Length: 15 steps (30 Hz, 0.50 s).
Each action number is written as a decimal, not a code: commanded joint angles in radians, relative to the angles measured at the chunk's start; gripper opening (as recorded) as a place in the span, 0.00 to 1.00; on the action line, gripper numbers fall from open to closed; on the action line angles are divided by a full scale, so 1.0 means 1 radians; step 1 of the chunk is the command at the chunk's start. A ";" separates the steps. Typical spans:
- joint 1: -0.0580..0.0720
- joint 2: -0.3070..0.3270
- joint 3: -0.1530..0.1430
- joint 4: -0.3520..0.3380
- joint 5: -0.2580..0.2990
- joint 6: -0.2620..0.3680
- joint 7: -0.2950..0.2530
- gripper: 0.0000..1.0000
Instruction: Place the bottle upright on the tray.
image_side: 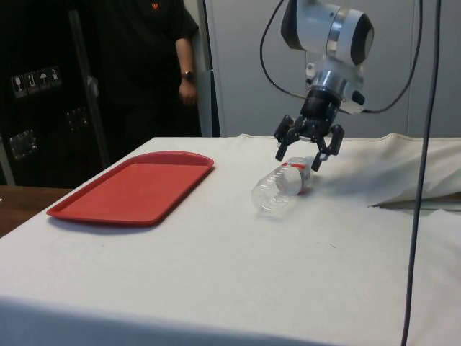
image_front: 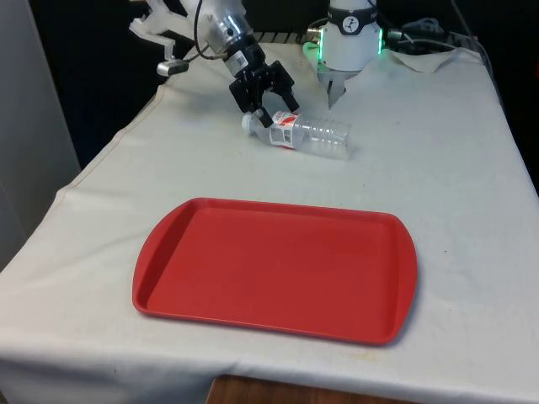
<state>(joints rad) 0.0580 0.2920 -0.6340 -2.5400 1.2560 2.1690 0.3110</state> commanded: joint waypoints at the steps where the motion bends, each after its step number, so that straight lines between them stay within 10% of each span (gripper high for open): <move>1: -0.008 0.008 0.003 0.004 0.018 -0.016 -0.016 1.00; 15: -0.013 0.102 -0.027 0.046 0.083 -0.142 -0.077 1.00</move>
<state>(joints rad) 0.0530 0.3890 -0.6660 -2.4980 1.3260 2.0380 0.2430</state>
